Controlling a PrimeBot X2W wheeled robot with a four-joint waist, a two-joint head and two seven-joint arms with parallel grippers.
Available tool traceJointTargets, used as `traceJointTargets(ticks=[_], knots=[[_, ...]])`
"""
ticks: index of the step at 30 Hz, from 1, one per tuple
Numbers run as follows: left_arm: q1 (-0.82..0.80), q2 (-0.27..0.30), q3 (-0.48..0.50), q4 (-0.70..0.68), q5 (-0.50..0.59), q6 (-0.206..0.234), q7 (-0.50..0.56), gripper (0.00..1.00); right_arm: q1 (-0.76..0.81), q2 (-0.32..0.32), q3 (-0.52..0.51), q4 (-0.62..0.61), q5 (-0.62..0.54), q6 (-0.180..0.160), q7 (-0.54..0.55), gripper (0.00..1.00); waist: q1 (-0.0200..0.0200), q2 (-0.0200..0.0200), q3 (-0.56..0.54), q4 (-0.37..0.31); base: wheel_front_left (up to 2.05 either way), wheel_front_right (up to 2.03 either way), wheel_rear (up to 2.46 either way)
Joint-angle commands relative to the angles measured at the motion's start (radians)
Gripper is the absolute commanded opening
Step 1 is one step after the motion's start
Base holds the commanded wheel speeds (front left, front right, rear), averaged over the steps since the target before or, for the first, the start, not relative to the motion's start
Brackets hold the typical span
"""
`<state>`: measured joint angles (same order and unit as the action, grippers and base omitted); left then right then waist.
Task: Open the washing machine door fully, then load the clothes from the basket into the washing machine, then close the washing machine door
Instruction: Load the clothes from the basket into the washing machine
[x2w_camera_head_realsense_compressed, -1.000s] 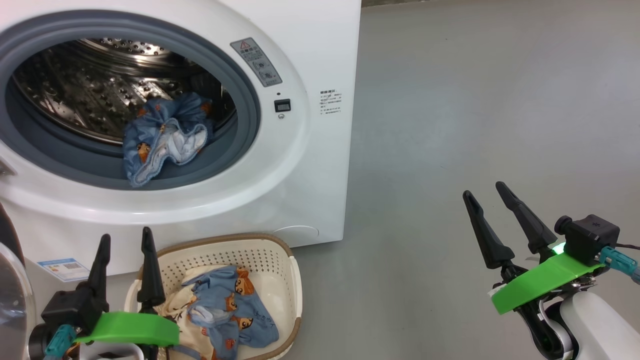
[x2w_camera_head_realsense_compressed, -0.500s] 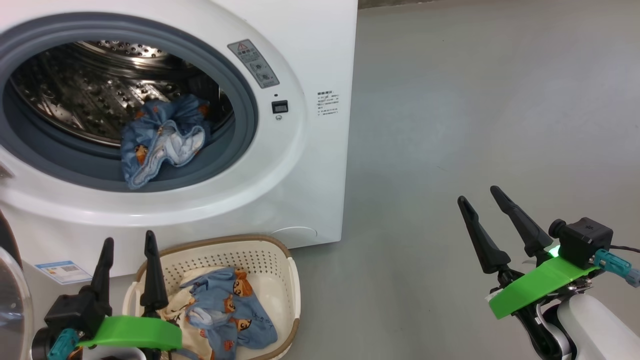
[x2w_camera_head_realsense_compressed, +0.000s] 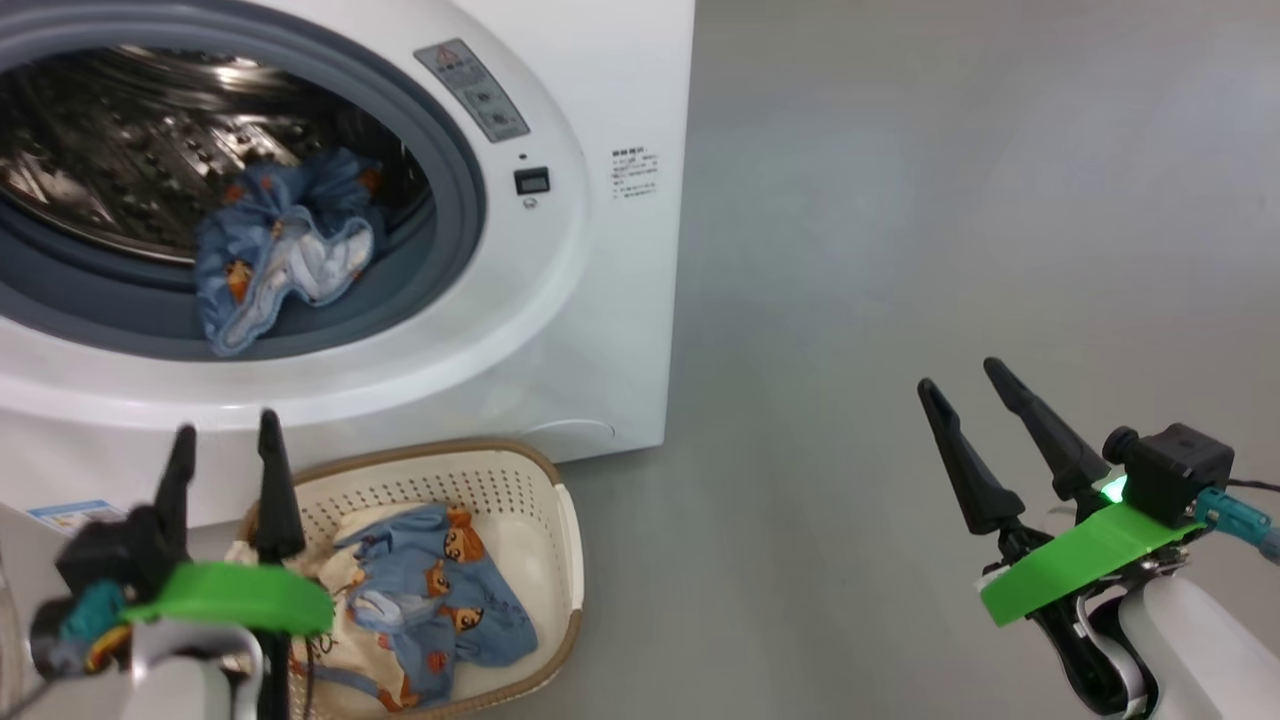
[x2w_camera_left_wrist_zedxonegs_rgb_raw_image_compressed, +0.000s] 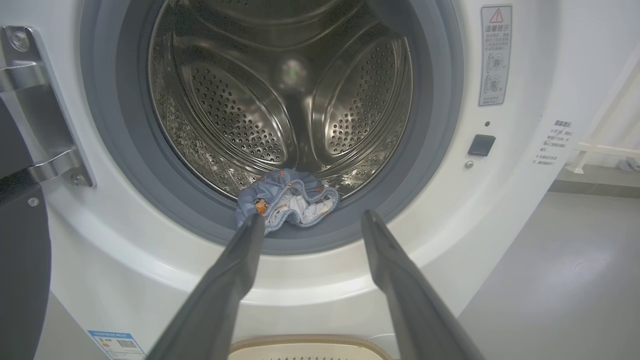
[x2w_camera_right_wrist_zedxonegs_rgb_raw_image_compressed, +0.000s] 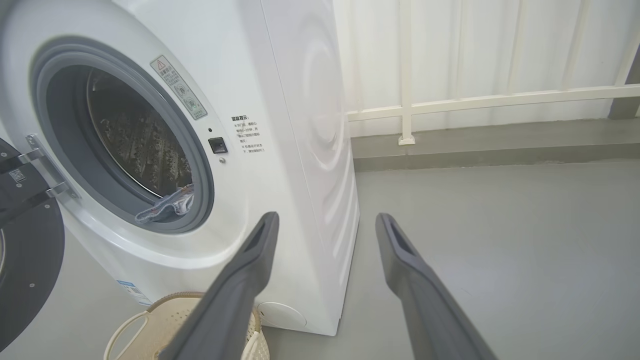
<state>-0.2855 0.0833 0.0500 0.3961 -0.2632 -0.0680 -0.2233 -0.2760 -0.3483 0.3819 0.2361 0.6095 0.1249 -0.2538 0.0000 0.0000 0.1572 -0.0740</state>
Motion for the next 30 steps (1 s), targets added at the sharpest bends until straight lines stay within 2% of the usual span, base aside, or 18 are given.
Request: traceJointTargets(ticks=[1, 15, 22, 30], knots=[[-0.049, 0.031, 0.034, -0.013, -0.006, 0.008, 0.007, 1.00, -0.020, -0.018, 0.007, -0.028, 0.001, 0.006, -0.008, 1.00, 0.0000, 0.0000, 0.029, -0.015, 0.00, 0.00, 0.00], [-0.413, 0.181, 0.072, 0.185, -0.056, -0.004, 0.184, 1.00, -0.087, -0.013, -0.016, -0.072, 0.016, 0.006, -0.008, 1.00, 0.0000, 0.0000, 0.237, -0.078, 0.00, 0.00, 0.00], [-0.569, 0.228, 0.069, 0.290, -0.081, -0.014, 0.283, 1.00, -0.116, -0.013, -0.027, -0.089, 0.019, 0.006, -0.008, 1.00, 0.0000, 0.0000, 0.310, -0.100, 0.00, 0.00, 0.00], [-0.710, 0.284, 0.057, 0.396, -0.070, 0.008, 0.351, 1.00, -0.148, -0.006, -0.023, -0.097, 0.023, 0.006, -0.008, 1.00, 0.0000, 0.0000, 0.372, -0.132, 0.00, 0.00, 0.00]])
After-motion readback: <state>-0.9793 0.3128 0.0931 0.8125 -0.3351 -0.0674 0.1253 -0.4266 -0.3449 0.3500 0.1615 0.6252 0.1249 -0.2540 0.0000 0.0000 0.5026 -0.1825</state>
